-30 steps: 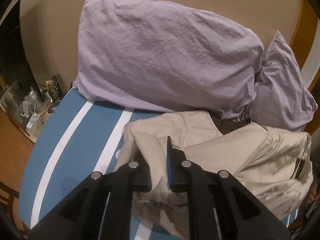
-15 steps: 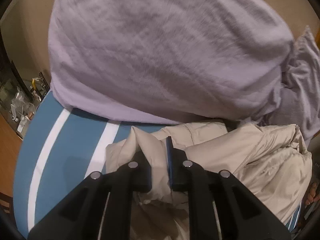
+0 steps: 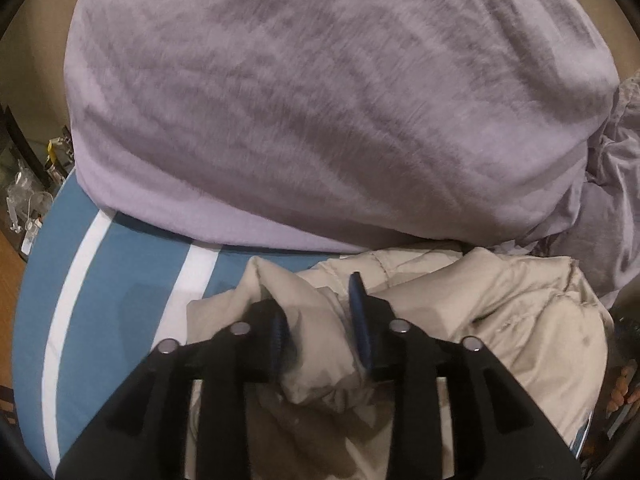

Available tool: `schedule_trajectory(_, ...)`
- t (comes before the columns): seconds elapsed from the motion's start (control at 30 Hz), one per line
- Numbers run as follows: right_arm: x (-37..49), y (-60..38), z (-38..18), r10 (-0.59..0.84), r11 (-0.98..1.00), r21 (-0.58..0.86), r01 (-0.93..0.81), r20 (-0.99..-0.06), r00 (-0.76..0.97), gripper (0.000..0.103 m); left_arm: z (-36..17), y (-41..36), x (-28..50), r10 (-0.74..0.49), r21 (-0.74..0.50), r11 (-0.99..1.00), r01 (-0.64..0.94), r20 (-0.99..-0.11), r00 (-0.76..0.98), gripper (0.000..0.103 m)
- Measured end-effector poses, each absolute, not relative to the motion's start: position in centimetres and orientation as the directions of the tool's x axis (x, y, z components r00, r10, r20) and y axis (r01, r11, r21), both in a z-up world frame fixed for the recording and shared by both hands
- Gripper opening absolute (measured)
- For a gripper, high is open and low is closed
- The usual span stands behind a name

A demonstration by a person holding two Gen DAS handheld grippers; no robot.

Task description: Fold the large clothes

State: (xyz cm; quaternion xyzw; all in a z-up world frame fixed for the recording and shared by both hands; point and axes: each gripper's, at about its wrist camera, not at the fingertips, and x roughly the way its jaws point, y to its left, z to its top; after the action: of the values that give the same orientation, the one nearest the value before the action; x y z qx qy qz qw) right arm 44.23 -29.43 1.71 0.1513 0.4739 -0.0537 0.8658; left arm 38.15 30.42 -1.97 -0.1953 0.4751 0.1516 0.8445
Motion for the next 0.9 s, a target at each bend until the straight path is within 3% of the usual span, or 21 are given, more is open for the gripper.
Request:
schedule_trajectory(0.03,44.2,-29.3,2.3,0.058,0.951,0.214,0.224,-0.834,0.549,0.056,-1.5,30.3,38.1,0.081,-0.176,0.882,-0.438,-0.857,0.508,0.042)
schedule_trajectory(0.1,44.0,-28.5,3.3,0.074,0.959,0.212,0.189,-0.83,0.552,0.056,-0.4,30.0,37.9,0.135,-0.13,0.889,-0.44,-0.842,0.522,0.069)
schedule_trajectory(0.13,43.9,-27.8,3.6,0.087,0.963,0.212,0.166,-0.829,0.553,0.056,0.4,29.6,37.8,0.187,-0.086,0.89,-0.447,-0.827,0.53,0.073)
schedule_trajectory(0.47,44.1,-17.9,2.0,0.208,0.976,0.215,-0.039,-0.86,0.466,0.056,2.5,25.9,37.8,0.14,-0.118,0.914,-0.389,-0.807,0.574,0.074)
schedule_trajectory(0.77,43.4,-12.0,-2.1,0.112,0.988,0.065,-0.137,-0.922,0.37,0.055,2.0,19.8,38.4,0.032,-0.183,0.936,-0.301,-0.806,0.591,0.074)
schedule_trajectory(0.9,43.2,-12.0,-3.7,0.102,0.987,0.052,-0.149,-0.932,0.348,0.024,1.4,18.2,38.7,0.0,-0.197,0.941,-0.274,-0.811,0.585,0.074)
